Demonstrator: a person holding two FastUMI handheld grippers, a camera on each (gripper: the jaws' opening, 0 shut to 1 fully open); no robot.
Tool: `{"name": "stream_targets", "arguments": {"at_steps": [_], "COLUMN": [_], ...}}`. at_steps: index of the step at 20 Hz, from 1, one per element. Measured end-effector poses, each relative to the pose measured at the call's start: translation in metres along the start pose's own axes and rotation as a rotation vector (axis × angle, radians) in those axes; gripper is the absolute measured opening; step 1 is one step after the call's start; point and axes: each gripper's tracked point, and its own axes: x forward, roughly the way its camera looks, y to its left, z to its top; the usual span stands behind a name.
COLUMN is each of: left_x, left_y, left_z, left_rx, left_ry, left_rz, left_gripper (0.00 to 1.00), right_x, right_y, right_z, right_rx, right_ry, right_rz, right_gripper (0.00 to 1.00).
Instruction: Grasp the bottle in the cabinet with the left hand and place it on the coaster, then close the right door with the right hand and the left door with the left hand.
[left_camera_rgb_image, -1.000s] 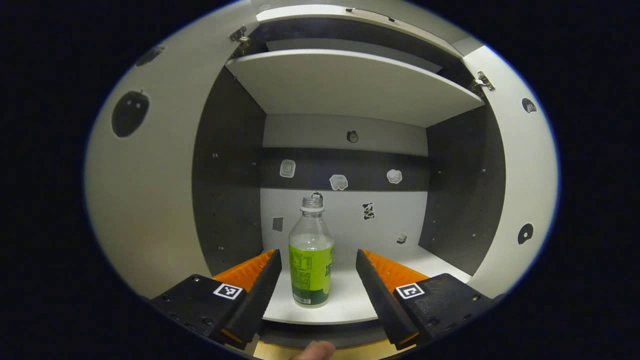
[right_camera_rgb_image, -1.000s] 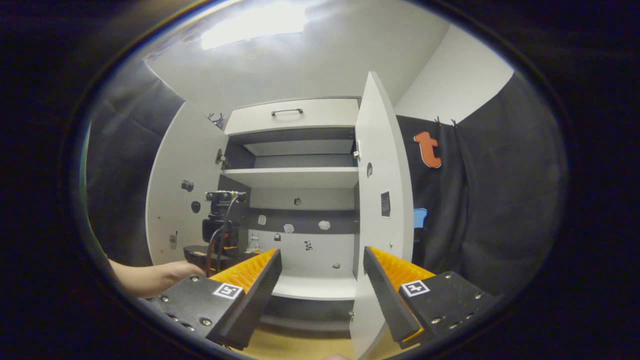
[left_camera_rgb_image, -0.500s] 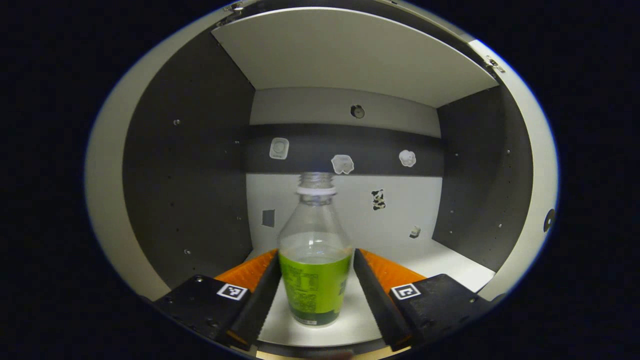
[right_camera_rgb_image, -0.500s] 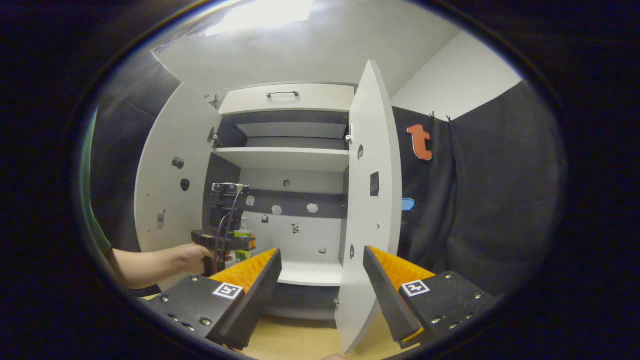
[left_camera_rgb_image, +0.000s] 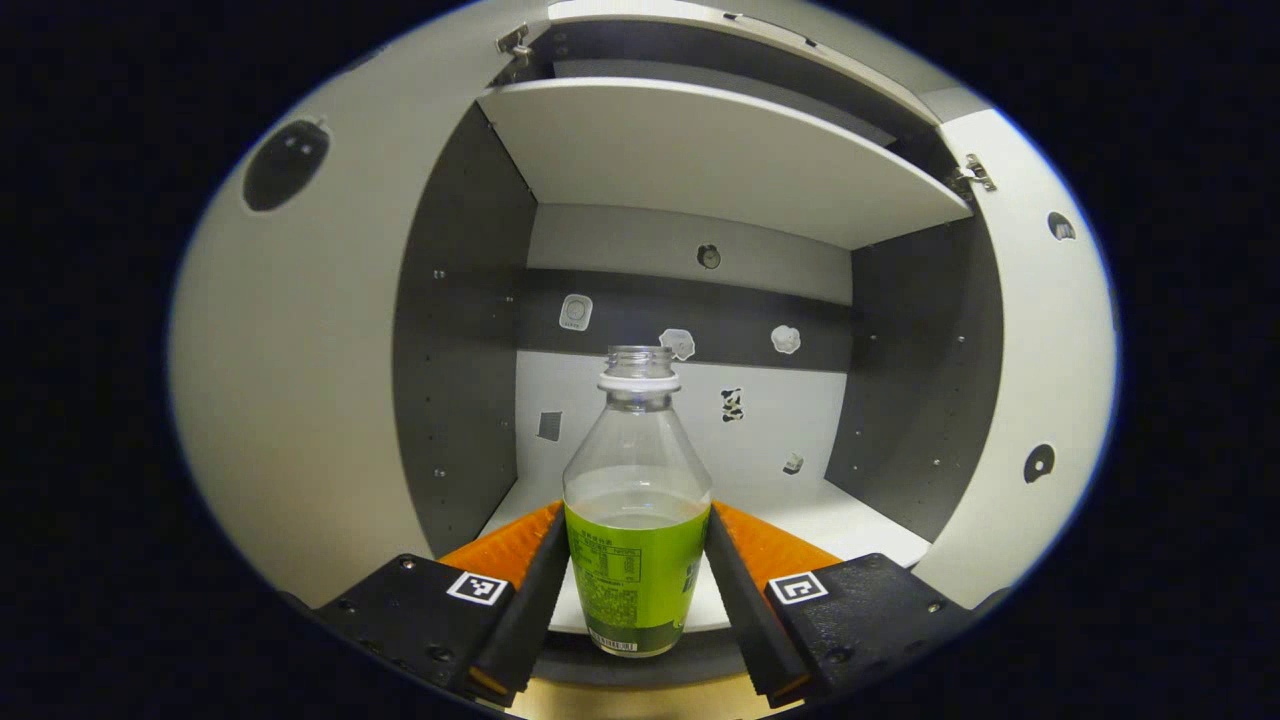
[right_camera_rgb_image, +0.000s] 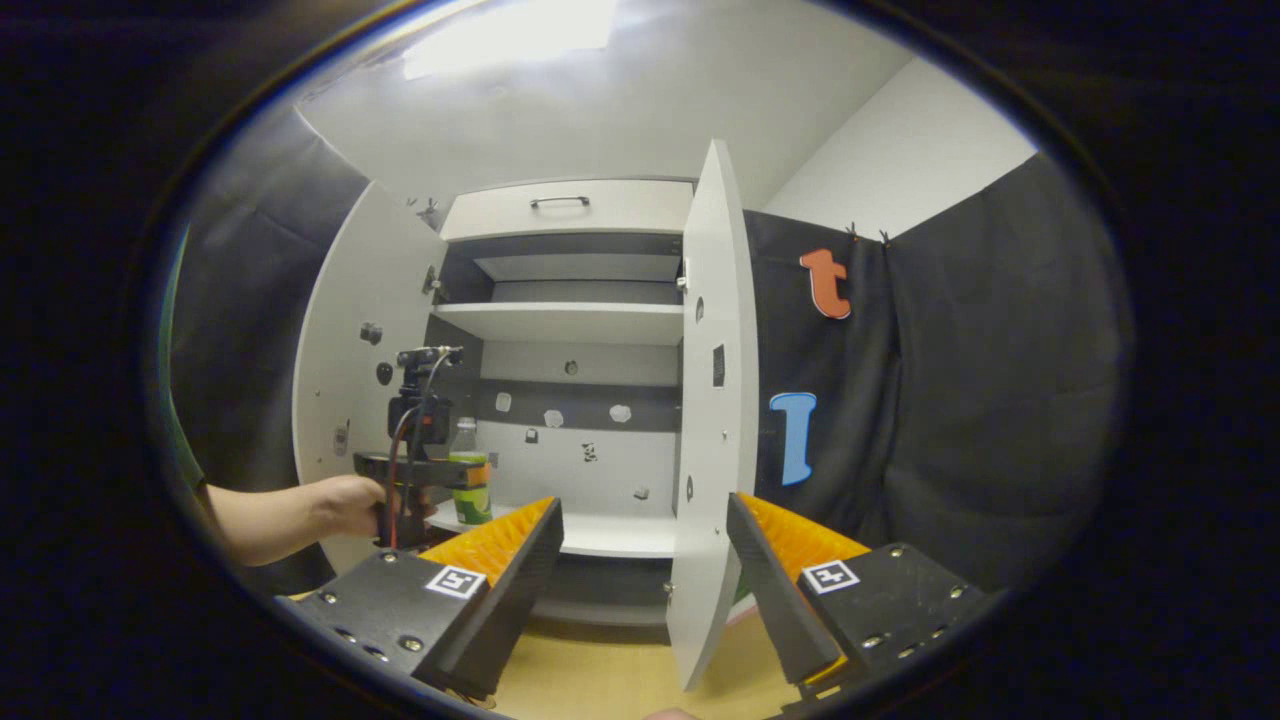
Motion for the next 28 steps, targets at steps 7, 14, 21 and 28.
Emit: {"name": "stream_targets", "arguments": {"at_steps": [7, 14, 21, 28], "left_x": [-0.088, -0.173, -0.223, -0.250], "left_y": [-0.004, -0.033, -0.028, -0.043], "left_z": [-0.010, -0.081, -0.168, -0.269], "left_rx": [0.050, 0.039, 0.022, 0.060], "left_ry": [-0.009, 0.062, 0.120, 0.219], "left_rz": [0.013, -0.058, -0.050, -0.129], "left_gripper": [0.80, 0.80, 0.80, 0.80], "right_x": [-0.020, -0.033, -0.028, -0.018], "right_y": [0.014, 0.036, 0.054, 0.063], "right_z": [0.001, -0.005, -0.013, -0.025], "right_rx": [0.002, 0.035, 0.060, 0.057], "right_ry": [0.007, 0.017, 0.046, 0.066], "right_rz": [0.048, 0.098, 0.133, 0.155], "right_gripper": [0.99, 0.99, 0.97, 0.99]}}
